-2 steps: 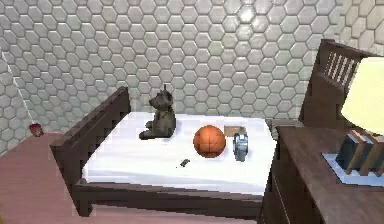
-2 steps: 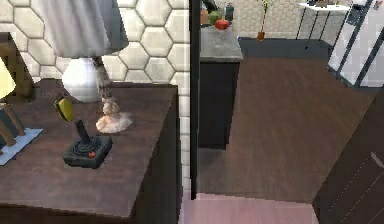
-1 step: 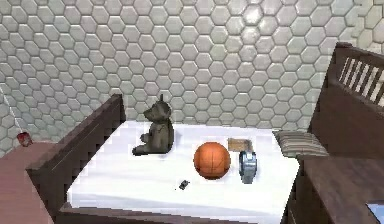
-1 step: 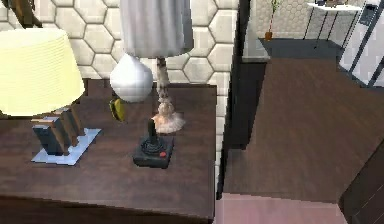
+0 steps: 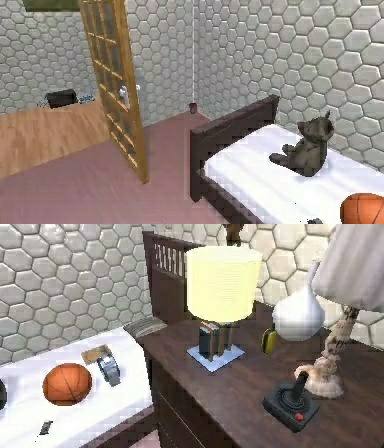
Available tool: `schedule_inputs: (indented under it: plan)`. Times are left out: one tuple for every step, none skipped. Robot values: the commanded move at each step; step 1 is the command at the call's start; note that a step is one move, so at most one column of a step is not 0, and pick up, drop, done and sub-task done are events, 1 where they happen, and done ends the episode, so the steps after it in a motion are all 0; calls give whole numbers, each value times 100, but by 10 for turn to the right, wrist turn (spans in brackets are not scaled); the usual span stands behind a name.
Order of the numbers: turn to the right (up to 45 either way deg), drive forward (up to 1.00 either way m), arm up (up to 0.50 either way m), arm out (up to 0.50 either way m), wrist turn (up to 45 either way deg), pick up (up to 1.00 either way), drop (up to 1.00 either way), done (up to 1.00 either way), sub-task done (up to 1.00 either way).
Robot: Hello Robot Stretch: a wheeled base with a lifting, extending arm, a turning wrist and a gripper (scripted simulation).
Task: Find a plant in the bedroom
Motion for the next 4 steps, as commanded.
schedule_inputs:
  plan:
    - [-450, 0, 0, 0, 0, 0, 0, 0, 0]
    - [-90, 0, 0, 0, 0, 0, 0, 0, 0]
    - [0, 20, 0, 0, 0, 0, 0, 0, 0]
    - [-450, 0, 0, 0, 0, 0, 0, 0, 0]
